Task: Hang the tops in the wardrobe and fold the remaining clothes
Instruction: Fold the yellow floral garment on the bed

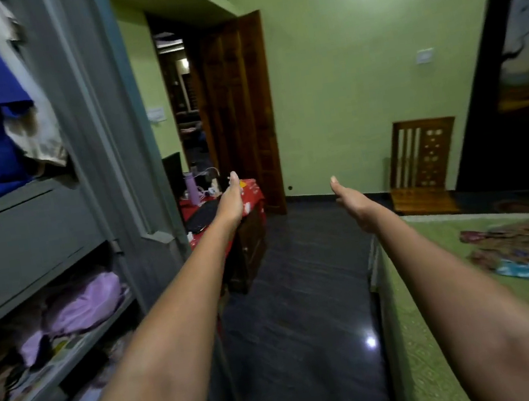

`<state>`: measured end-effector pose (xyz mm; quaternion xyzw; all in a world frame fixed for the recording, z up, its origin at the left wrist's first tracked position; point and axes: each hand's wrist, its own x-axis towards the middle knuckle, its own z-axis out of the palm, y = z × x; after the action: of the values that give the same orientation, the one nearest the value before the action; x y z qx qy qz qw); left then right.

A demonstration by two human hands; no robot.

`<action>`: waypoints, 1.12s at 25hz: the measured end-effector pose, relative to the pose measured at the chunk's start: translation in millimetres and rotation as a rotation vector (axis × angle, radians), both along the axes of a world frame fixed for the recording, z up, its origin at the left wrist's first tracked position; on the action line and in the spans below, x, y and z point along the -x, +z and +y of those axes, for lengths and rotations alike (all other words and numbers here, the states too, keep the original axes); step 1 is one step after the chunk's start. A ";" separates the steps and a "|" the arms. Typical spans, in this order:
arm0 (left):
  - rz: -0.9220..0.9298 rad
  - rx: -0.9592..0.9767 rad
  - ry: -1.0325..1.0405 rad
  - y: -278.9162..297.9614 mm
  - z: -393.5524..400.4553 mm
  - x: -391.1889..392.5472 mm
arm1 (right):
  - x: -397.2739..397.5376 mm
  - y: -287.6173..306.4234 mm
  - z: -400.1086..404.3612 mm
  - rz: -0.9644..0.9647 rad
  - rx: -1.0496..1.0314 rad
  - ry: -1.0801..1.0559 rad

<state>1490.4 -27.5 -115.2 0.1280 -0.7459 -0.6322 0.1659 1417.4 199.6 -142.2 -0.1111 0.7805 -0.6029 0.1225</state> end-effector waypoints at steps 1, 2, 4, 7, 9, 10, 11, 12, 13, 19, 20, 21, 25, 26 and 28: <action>0.003 0.003 -0.022 -0.4 5.8 15.9 | 12.4 -1.6 9.1 0.003 0.002 -0.019; 0.005 0.015 -0.045 -0.2 11.3 31.8 | 26.0 -1.0 17.3 0.011 0.006 -0.019; 0.017 0.020 -0.072 2.7 20.1 66.8 | 58.7 3.8 30.4 0.026 0.003 -0.055; 0.057 0.044 -0.086 9.6 29.1 130.6 | 125.0 16.3 45.2 0.057 0.004 -0.065; 0.085 0.050 -0.092 6.0 35.3 172.5 | 172.4 17.7 47.8 0.090 0.013 -0.095; 0.082 0.052 -0.102 2.9 39.1 196.0 | 198.4 16.5 47.9 0.092 0.022 -0.114; 0.064 0.049 -0.108 0.5 41.0 216.3 | 217.9 15.7 46.9 0.081 0.004 -0.121; 0.048 0.039 -0.107 -0.3 42.0 233.8 | 235.2 14.9 44.6 0.063 -0.023 -0.106; 0.042 0.016 -0.098 1.1 41.3 252.0 | 252.4 14.8 41.9 0.045 -0.057 -0.072; 0.144 0.072 -0.078 28.8 29.3 375.1 | 371.6 38.2 38.8 0.027 -0.031 -0.074; 0.154 0.079 -0.074 23.1 26.9 402.9 | 397.4 38.0 36.2 0.031 -0.013 -0.087; 0.153 0.075 -0.072 13.8 23.1 430.4 | 421.2 34.7 32.9 0.038 -0.006 -0.100; 0.082 0.075 -0.096 -10.0 6.0 544.9 | 523.3 12.7 25.2 0.028 -0.060 -0.149; 0.073 0.087 -0.114 -4.5 0.8 574.0 | 550.5 14.4 26.1 0.014 -0.075 -0.168; 0.078 0.125 -0.169 16.1 -8.6 630.1 | 601.1 27.5 28.1 0.006 -0.053 -0.203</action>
<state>860.4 -36.2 -99.1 0.0294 -0.7851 -0.6006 0.1484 816.3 227.6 -114.8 -0.0302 0.8037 -0.5911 0.0614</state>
